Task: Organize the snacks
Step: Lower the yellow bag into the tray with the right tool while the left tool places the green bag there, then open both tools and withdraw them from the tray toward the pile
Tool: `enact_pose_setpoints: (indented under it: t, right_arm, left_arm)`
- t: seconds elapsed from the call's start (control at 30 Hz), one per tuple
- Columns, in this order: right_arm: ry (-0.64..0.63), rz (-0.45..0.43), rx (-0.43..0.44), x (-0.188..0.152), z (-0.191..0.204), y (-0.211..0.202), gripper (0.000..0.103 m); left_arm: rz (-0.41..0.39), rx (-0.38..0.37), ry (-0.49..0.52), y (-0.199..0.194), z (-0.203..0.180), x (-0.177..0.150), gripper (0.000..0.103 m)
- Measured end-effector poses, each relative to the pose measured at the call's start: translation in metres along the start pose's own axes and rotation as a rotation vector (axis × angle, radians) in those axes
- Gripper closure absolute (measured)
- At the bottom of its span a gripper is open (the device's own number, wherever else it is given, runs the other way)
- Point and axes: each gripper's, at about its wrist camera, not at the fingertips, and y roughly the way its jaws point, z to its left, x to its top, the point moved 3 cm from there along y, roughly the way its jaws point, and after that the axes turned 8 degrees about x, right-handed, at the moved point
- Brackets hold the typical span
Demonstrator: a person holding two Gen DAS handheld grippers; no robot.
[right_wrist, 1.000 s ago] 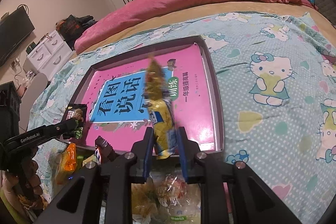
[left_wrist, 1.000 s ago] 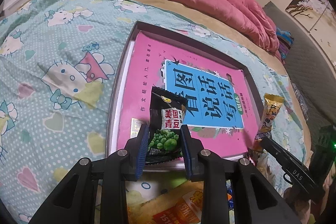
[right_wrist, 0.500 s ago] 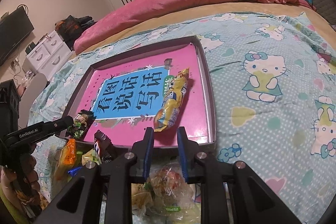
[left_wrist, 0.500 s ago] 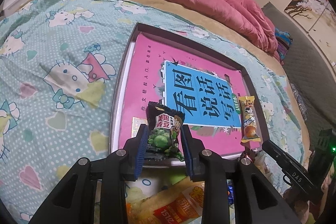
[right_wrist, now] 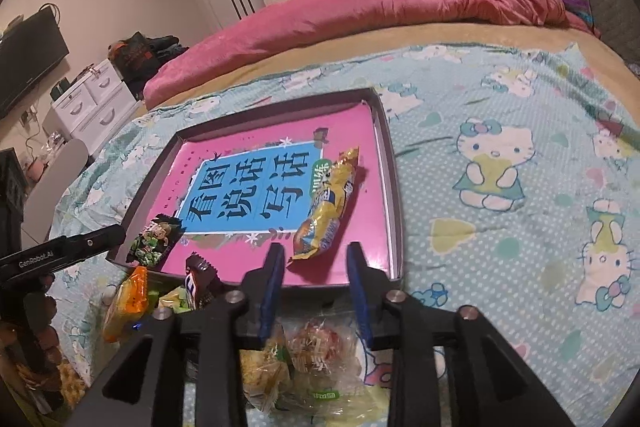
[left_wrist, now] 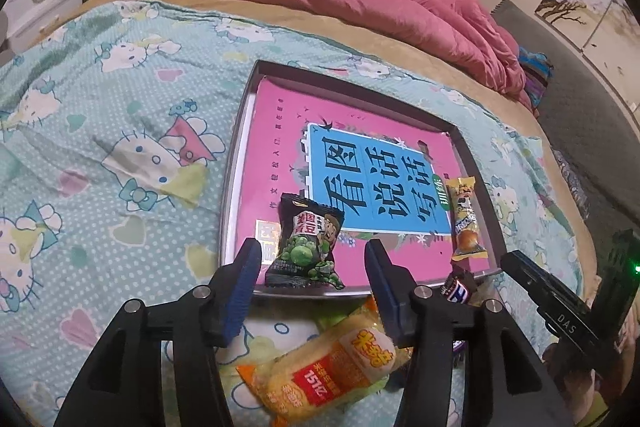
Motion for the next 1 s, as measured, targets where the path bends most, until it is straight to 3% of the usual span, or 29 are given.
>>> enact_pose_setpoints:
  t: [0.17, 0.23, 0.4, 1.0]
  right_arm:
    - [0.003, -0.001, 0.005, 0.0, 0.001, -0.003, 0.064]
    - [0.005, -0.003, 0.002, -0.001, 0.001, -0.004, 0.063]
    - [0.011, -0.022, 0.007, 0.0, -0.001, -0.012, 0.052]
    - [-0.049, -0.054, 0.008, -0.003, 0.015, -0.029, 0.047]
  left_arm:
    - [0.009, -0.012, 0.006, -0.006, -0.002, -0.003, 0.045]
    - [0.012, -0.023, 0.0, -0.009, -0.002, -0.004, 0.039]
    - [0.018, -0.05, -0.016, -0.016, -0.001, -0.006, 0.034]
    - [-0.009, -0.065, 0.008, -0.037, 0.001, -0.007, 0.026]
